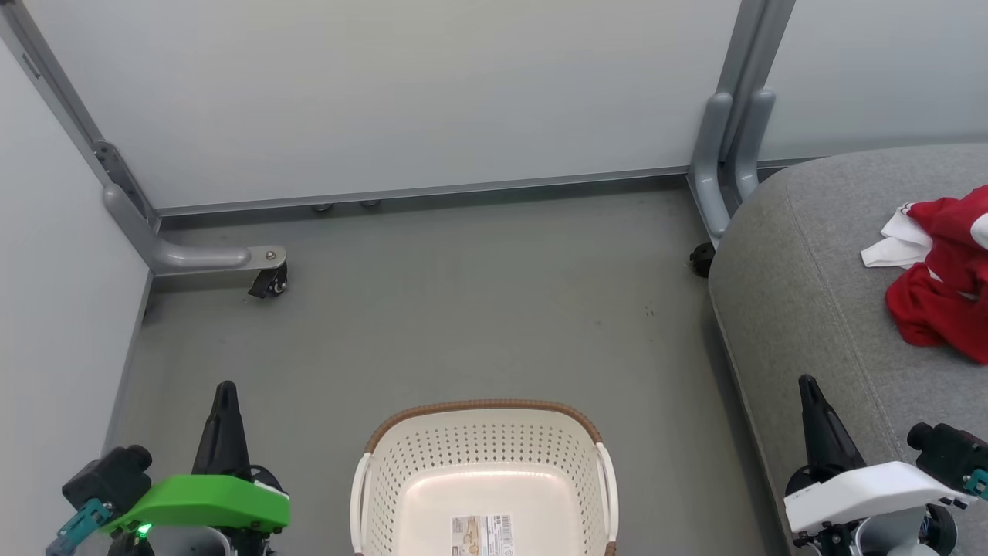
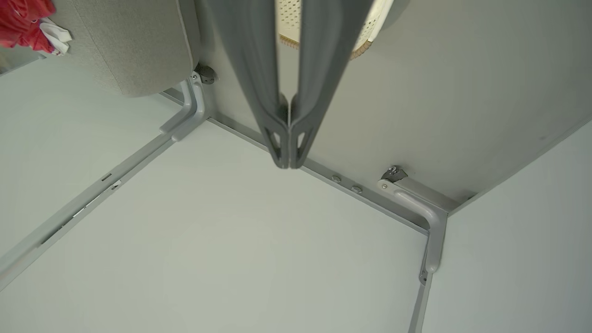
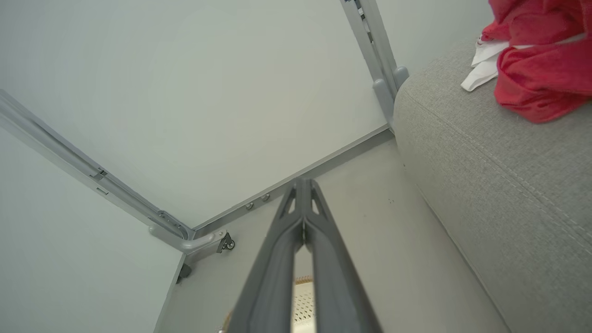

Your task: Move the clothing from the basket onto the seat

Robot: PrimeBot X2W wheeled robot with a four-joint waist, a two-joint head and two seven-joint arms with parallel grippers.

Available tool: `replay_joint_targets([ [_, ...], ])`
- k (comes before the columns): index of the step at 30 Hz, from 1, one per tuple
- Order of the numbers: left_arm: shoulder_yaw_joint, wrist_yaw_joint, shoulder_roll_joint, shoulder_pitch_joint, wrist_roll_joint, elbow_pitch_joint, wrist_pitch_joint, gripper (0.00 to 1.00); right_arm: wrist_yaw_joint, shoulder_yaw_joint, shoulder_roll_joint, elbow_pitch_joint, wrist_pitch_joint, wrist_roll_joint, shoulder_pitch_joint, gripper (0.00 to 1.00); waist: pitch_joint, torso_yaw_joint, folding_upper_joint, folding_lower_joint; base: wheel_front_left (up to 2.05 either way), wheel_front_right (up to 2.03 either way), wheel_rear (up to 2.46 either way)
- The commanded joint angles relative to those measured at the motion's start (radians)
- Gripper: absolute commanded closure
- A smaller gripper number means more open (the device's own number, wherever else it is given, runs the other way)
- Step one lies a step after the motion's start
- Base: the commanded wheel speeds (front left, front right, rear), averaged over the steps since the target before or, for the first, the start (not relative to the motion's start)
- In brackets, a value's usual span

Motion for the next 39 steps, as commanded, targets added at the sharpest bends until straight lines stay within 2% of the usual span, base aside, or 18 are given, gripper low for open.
replay_joint_targets([
  [1, 0.009, -0.008, 0.002, -0.029, -0.040, -0.016, 0.008, 1.00, 0.000, -0.006, -0.008, -0.007, 0.008, 0.040, -0.027, 1.00, 0.000, -0.001, 0.0024, 0.0000, 0.00, 0.00, 0.00],
  [18, 0.033, -0.020, 0.001, -0.040, -0.267, -0.016, 0.068, 1.00, 0.000, -0.020, -0.010, 0.014, 0.069, 0.271, -0.052, 1.00, 0.001, -0.014, 0.0039, 0.0000, 0.00, 0.00, 0.00],
  [39, 0.057, -0.035, 0.000, -0.051, -0.496, -0.014, 0.130, 1.00, 0.000, -0.035, -0.012, 0.035, 0.130, 0.506, -0.075, 1.00, 0.002, -0.029, 0.0056, 0.0000, 0.00, 0.00, 0.00],
])
